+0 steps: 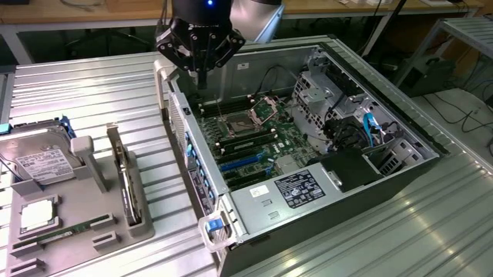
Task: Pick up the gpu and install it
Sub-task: 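Reach for the gpu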
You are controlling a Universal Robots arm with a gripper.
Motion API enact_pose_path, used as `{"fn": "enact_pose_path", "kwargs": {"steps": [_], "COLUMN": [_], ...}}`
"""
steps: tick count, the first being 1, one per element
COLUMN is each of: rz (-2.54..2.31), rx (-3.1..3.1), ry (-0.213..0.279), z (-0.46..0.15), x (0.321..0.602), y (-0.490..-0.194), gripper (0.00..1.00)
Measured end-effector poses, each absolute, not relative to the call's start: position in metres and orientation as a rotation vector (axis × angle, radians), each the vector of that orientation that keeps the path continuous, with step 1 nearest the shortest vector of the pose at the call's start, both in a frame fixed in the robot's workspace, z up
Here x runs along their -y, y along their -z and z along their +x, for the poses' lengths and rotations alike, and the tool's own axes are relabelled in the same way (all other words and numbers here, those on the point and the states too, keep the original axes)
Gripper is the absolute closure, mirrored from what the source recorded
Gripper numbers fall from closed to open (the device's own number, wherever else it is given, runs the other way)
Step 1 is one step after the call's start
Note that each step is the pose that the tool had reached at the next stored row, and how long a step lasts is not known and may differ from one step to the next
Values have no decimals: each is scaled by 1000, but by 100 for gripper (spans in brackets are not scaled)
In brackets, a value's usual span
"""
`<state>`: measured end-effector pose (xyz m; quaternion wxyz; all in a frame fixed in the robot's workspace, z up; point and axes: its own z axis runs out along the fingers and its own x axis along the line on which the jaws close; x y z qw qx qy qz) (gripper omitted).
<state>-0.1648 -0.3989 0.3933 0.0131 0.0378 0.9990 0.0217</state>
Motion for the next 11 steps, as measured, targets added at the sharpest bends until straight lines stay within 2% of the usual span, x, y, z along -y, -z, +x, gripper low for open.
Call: {"fn": "enact_pose_path", "kwargs": {"steps": [11], "rz": [118], "rx": [-3113], "ry": [-68], "z": [-177], "x": [399], "y": [-393], "gripper": [89]}}
